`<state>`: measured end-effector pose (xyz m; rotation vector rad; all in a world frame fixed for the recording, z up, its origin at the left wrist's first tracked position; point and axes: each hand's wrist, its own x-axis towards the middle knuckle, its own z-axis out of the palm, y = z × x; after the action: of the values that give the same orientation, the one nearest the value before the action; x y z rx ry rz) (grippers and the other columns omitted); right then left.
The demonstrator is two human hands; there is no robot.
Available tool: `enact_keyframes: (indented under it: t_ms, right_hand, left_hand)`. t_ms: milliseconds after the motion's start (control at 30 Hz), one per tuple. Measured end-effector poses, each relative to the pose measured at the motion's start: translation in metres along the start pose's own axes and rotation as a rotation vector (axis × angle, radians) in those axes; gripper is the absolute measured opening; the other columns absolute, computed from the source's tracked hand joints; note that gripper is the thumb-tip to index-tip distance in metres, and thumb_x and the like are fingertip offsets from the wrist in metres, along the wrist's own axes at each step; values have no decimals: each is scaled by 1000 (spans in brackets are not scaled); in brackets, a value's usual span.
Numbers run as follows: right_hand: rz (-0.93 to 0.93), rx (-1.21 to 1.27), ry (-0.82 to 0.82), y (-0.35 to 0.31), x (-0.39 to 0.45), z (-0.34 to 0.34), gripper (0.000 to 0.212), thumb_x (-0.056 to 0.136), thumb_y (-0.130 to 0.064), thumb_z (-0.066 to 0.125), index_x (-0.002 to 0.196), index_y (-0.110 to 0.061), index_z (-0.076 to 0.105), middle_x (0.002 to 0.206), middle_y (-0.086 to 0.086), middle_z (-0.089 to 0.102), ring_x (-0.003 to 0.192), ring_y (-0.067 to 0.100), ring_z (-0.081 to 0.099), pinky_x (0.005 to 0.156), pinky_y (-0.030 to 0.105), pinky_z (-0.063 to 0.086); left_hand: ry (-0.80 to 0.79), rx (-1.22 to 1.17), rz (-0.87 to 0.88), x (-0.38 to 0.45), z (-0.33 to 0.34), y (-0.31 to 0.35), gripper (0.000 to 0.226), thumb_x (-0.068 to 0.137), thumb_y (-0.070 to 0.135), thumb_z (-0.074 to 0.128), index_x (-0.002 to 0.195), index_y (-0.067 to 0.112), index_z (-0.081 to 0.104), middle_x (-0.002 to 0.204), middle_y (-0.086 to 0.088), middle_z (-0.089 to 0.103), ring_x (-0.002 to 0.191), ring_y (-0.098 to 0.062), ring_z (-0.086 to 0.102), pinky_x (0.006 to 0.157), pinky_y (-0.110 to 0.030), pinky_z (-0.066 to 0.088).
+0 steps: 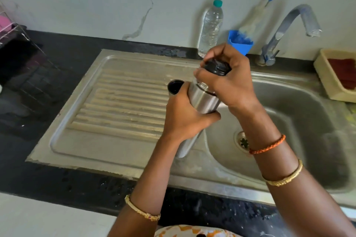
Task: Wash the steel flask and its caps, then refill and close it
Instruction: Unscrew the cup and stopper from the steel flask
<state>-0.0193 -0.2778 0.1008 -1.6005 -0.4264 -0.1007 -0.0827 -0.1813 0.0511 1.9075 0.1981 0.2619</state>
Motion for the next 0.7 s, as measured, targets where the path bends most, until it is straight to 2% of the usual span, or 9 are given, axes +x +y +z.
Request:
enact_keyframes:
  t_ms: [100,200,400,467,533,600,633,700]
  right_hand:
    - [-32,55,29,3,-5,-16,25,66,12,66,79,-6,56,72,3,58,66,10,55,64,27,49]
    - [-88,88,11,4,-6,-25,27,63,13,63,73,-11,55,71,4,57,68,17,55,64,32,48]
    - [-156,149,-101,6,2,-41,33,59,19,63,69,-12,54,68,-3,58,67,22,54,65,35,48]
    - [-155,225,-232,5,6,-45,34,58,16,66,68,-14,56,68,-3,59,66,21,56,67,36,49]
    - [-122,383,-471,1,11,-48,33,57,11,66,67,-20,59,67,-3,58,65,19,56,70,36,48]
    - [-45,547,-706,-1,18,-52,32,56,8,64,72,-20,60,69,-1,57,65,19,56,70,34,47]
    - [-19,568,-770,-1,21,-54,34,57,6,63,80,-18,60,74,1,57,68,19,56,72,34,47]
    - [-4,516,-765,2,26,-61,51,62,-2,70,108,-12,51,92,9,55,80,23,56,82,39,46]
  left_hand:
    - [-56,9,18,0,12,4,50,46,27,81,90,21,57,79,6,67,69,-11,66,60,-37,56]
    - [-105,-43,20,4,22,4,48,44,25,80,87,21,58,78,5,67,71,-16,67,62,-43,57]
    - [-210,-122,33,14,30,6,48,46,16,83,87,20,60,79,-1,70,73,-22,69,63,-40,58]
    - [-294,-182,23,18,28,5,45,46,11,83,85,17,61,75,2,70,70,-19,68,62,-35,57]
    - [-457,-273,40,20,25,5,43,45,9,84,82,10,63,71,2,69,69,-14,65,62,-30,53]
    - [-567,-356,47,18,25,6,52,47,15,83,89,-7,63,83,-22,68,77,-24,64,69,-39,53]
    - [-582,-388,38,16,26,7,59,48,17,82,94,-13,61,91,-32,65,81,-31,64,72,-46,54]
    - [-557,-402,29,14,28,11,59,49,18,82,96,-11,62,92,-32,65,83,-33,64,74,-50,54]
